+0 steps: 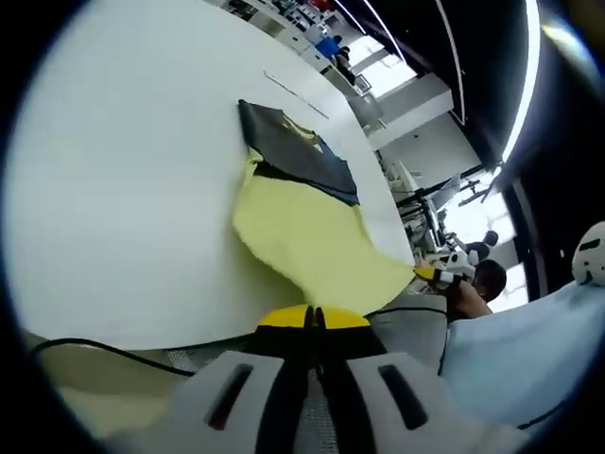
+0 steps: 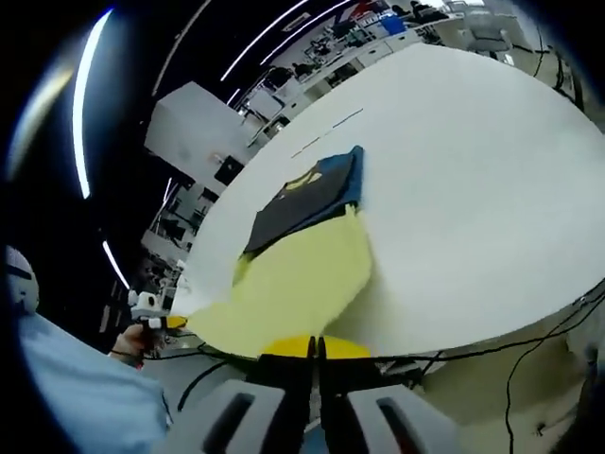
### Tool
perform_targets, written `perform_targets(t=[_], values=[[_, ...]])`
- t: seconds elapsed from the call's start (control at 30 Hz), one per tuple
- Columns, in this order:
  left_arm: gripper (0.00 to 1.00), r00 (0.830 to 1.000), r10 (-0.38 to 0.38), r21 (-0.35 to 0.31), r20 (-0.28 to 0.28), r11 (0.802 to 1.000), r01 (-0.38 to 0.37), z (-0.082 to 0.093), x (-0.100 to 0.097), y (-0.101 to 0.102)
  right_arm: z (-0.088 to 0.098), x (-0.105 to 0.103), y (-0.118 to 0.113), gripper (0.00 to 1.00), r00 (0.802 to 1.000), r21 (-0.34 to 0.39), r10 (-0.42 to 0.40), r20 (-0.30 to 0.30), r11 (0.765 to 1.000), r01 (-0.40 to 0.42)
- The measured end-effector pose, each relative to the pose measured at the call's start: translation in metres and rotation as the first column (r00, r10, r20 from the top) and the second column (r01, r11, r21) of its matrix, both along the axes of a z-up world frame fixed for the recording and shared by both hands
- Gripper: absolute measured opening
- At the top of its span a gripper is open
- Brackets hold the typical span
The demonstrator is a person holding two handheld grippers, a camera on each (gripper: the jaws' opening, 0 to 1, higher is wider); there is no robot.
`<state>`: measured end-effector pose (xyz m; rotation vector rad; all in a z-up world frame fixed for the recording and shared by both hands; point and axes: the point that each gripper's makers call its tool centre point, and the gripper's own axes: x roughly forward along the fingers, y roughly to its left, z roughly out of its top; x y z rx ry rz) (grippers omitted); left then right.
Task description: Fold the garment on the visible template until the final outline fits inside the template.
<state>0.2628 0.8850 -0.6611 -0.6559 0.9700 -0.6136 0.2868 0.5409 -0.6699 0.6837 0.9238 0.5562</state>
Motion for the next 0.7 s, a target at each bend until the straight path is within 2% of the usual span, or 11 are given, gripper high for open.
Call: perform_targets(t=[0.1, 0.2, 0.27, 0.3, 0.33, 0.4, 0.43, 0.53, 0.57, 0.63, 0.7], values=[[0.0, 0.999, 0.006, -0.018, 0.033, 1.0, -0.006, 0.01, 0.016, -0.001, 0.009, 0.012, 0.0, 0.0, 1.0, 0.005, -0.005, 0.017, 1.0, 0.005], [0.0, 0.996, 0.02, -0.037, 0.084, 0.999, -0.017, 0.021, 0.045, 0.0, 0.019, 0.029, 0.002, 0.0, 0.999, 0.036, -0.02, 0.036, 0.999, 0.019], [0.0, 0.994, 0.043, -0.048, 0.099, 0.998, -0.039, 0.023, 0.064, 0.004, 0.025, 0.047, 0.005, 0.0, 0.998, 0.075, -0.053, 0.033, 0.996, 0.05], [0.0, 0.991, 0.044, -0.058, 0.128, 0.998, -0.037, 0.025, 0.079, 0.005, 0.029, 0.058, 0.008, 0.0, 0.997, 0.099, -0.066, 0.04, 0.993, 0.062], [0.0, 0.989, 0.075, -0.066, 0.124, 0.996, -0.067, 0.024, 0.091, 0.007, 0.031, 0.068, 0.008, 0.0, 0.996, 0.106, -0.076, 0.05, 0.992, 0.071], [0.0, 0.983, 0.082, -0.076, 0.162, 0.995, -0.071, 0.026, 0.117, 0.01, 0.034, 0.087, 0.009, 0.0, 0.995, 0.122, -0.088, 0.055, 0.989, 0.081], [0.0, 0.982, 0.108, -0.079, 0.158, 0.992, -0.096, 0.025, 0.132, 0.013, 0.036, 0.095, 0.01, 0.0, 0.994, 0.127, -0.092, 0.067, 0.988, 0.083], [0.0, 0.971, 0.141, -0.098, 0.195, 0.987, -0.124, 0.032, 0.167, 0.02, 0.042, 0.126, 0.01, 0.0, 0.99, 0.138, -0.112, 0.086, 0.985, 0.099], [0.0, 0.961, 0.134, -0.086, 0.241, 0.989, -0.116, 0.034, 0.181, 0.021, 0.043, 0.134, 0.01, 0.0, 0.989, 0.136, -0.115, 0.095, 0.985, 0.101], [0.0, 0.964, 0.14, -0.088, 0.228, 0.989, -0.123, 0.029, 0.195, 0.022, 0.044, 0.155, 0.012, 0.0, 0.987, 0.134, -0.113, 0.118, 0.986, 0.097], [0.0, 0.967, 0.131, -0.071, 0.217, 0.99, -0.118, 0.018, 0.205, 0.02, 0.04, 0.167, 0.016, 0.0, 0.988, 0.144, -0.119, 0.093, 0.984, 0.105]])
